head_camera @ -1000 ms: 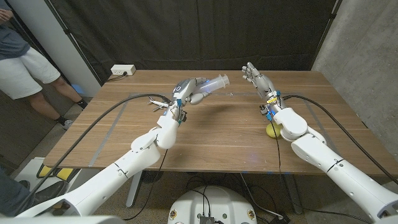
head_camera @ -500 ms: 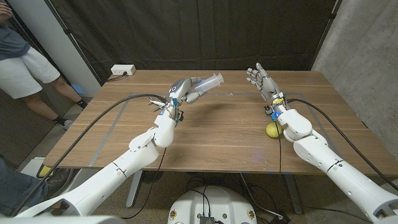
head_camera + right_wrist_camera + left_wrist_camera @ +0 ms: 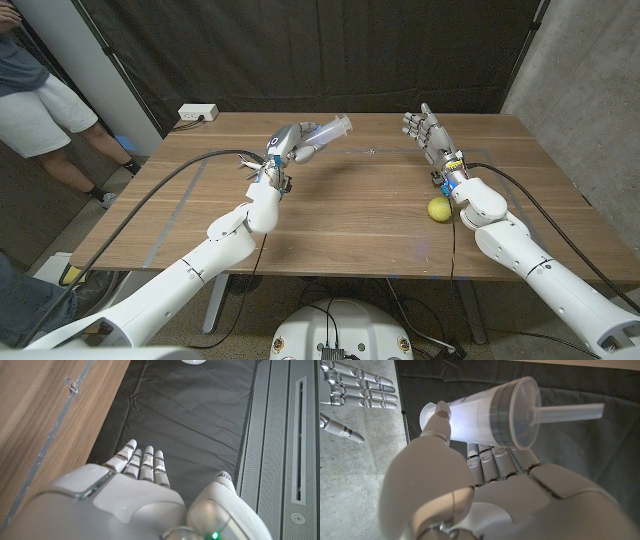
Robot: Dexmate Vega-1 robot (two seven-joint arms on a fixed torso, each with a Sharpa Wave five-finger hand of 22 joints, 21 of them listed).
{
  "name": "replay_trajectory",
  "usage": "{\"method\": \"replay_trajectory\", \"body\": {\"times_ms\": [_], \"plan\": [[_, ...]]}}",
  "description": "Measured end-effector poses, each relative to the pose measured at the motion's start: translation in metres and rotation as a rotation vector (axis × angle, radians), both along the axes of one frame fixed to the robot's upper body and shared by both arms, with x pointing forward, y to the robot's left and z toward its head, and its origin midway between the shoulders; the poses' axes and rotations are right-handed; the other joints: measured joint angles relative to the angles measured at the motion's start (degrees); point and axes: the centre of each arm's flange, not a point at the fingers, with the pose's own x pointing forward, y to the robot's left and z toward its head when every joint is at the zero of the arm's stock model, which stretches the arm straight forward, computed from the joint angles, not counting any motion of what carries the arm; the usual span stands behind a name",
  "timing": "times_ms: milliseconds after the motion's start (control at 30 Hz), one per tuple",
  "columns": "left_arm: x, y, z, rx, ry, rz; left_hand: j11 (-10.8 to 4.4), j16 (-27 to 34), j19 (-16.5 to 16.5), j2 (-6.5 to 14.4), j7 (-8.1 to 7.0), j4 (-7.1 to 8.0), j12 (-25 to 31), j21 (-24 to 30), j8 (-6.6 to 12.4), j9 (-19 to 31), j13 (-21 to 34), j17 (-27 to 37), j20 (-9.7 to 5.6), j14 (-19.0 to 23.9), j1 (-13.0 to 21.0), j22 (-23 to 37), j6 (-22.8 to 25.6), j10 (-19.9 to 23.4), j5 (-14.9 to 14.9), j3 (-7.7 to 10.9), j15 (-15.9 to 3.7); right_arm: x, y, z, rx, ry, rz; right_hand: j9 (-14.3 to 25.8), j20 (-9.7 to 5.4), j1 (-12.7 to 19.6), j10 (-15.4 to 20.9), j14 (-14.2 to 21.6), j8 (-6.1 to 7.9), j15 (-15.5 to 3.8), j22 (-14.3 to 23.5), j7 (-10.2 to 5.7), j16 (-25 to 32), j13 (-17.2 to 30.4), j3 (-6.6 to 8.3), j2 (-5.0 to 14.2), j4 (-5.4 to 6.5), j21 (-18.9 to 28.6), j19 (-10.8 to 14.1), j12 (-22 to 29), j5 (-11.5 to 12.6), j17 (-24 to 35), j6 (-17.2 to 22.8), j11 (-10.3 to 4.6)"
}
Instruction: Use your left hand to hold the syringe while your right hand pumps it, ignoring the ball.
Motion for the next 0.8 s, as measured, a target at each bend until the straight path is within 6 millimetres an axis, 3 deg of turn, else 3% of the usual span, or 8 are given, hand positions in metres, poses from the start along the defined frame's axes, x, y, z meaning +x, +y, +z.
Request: {"method": "replay_trajectory", "body": {"times_ms": [800], "plan": [[0.006,0.012,-0.046,0.007,0.118,0.026,0.02,0.1,0.0,0.0,0.0,0.01,0.0,0.0,-0.1,0.0,0.0,0.0,0.04,0.0,0.0,0.0,0.0,0.0,0.2,-0.01,-0.02,0.0,0.012,0.0,-0.035,0.012,-0.025,0.0,0.0,0.0,0.0,0.2,0.0,0.21,0.0,0.0,0.0,0.0,0.0,0.0,0.0,0.0,0.0,0.0,0.0,0.1,0.0,0.0]]}}
